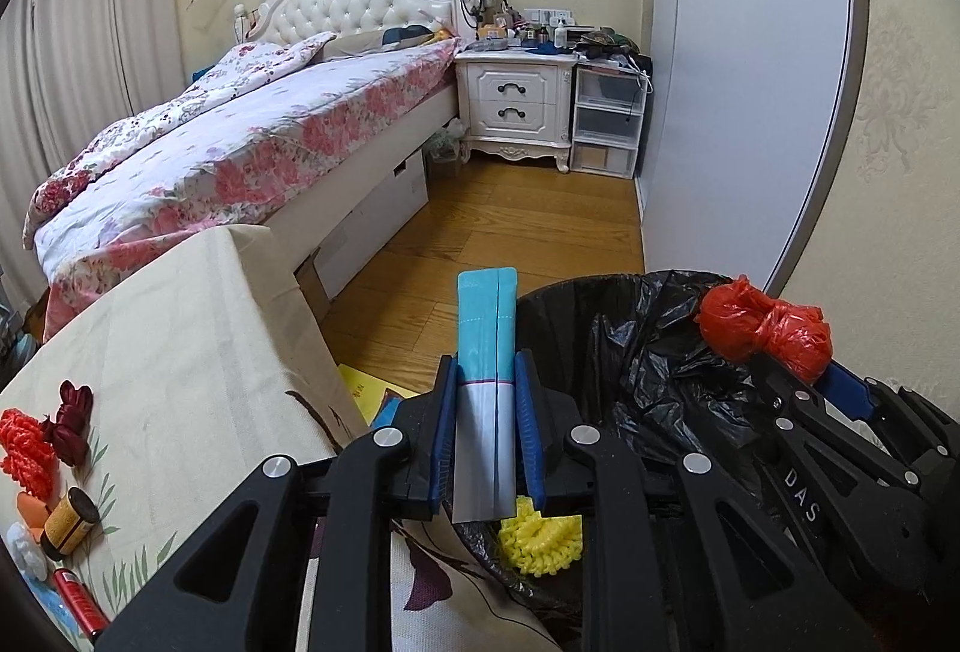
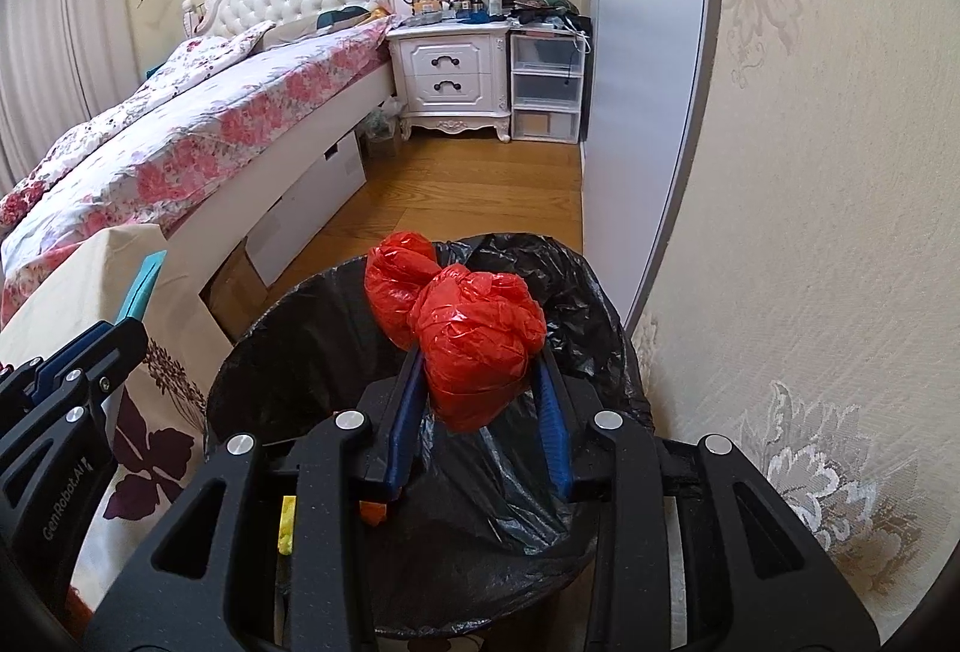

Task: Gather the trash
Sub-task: 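Carry both items over the black bin and open both tools to drop them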

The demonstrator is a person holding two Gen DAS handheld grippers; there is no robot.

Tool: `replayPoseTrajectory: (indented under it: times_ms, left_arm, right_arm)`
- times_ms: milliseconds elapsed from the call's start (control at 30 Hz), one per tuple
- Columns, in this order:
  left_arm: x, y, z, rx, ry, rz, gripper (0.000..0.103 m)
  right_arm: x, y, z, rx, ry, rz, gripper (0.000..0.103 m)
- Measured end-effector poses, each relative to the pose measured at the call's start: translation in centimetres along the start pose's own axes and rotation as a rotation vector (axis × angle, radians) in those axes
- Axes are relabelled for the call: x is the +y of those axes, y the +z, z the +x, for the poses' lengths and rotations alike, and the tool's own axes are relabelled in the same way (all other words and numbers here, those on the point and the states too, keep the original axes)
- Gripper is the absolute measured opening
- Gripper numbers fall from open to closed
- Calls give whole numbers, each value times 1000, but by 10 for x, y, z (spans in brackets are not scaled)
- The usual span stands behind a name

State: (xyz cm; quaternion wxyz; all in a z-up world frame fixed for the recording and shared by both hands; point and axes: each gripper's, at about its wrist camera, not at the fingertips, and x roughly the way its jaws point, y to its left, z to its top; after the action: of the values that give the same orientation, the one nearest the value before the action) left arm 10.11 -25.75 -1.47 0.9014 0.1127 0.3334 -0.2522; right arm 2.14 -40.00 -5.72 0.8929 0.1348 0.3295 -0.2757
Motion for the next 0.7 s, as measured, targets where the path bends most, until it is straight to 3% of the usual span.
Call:
replayPoseTrajectory:
  times_ms: [67, 133, 433, 700]
  left_arm:
    - [3, 0, 0, 0, 5, -9, 45]
    - [6, 0, -1, -7, 12, -25, 57]
    - [15, -1, -9, -23, 33, -52, 72]
    - [32, -9, -31, -26, 62, -75, 74]
  right_arm:
    - [-1, 0, 0, -1, -3, 3, 43]
    - [-2, 0, -1, -14, -14, 9, 50]
    - [-1, 1, -7, -26, -21, 10, 57]
    - [10, -5, -24, -33, 11, -25, 60]
